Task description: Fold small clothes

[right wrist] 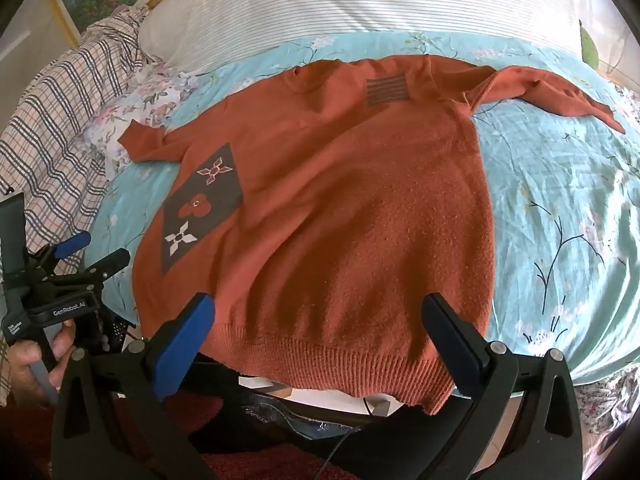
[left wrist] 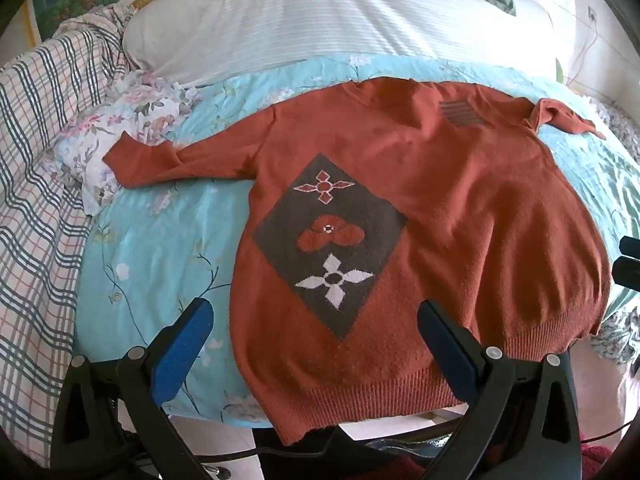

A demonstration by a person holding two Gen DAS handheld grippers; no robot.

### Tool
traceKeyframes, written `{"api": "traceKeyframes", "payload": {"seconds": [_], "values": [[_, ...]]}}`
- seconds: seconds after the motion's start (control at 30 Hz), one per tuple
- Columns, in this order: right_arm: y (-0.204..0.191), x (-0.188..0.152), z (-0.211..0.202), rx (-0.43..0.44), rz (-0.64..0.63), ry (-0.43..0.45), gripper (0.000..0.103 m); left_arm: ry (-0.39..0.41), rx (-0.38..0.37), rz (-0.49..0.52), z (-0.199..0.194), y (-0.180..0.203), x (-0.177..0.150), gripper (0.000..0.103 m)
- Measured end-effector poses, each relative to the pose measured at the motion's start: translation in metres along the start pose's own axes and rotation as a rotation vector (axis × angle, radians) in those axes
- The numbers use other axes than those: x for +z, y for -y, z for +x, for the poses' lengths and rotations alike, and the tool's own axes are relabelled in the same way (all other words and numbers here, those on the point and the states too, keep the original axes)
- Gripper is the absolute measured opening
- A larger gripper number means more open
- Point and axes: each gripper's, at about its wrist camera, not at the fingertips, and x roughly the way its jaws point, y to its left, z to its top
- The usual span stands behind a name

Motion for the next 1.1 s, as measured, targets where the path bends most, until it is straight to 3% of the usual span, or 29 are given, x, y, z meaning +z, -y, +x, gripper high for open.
{"api": "traceKeyframes", "payload": {"seconds": [1.1], "values": [[-0.0039,0.0037,0.0005,-0.007,-0.013,0.004,0.103,0.022,-0.012,0.008,0.0016,0.0022,-0.0002,0.102]]}}
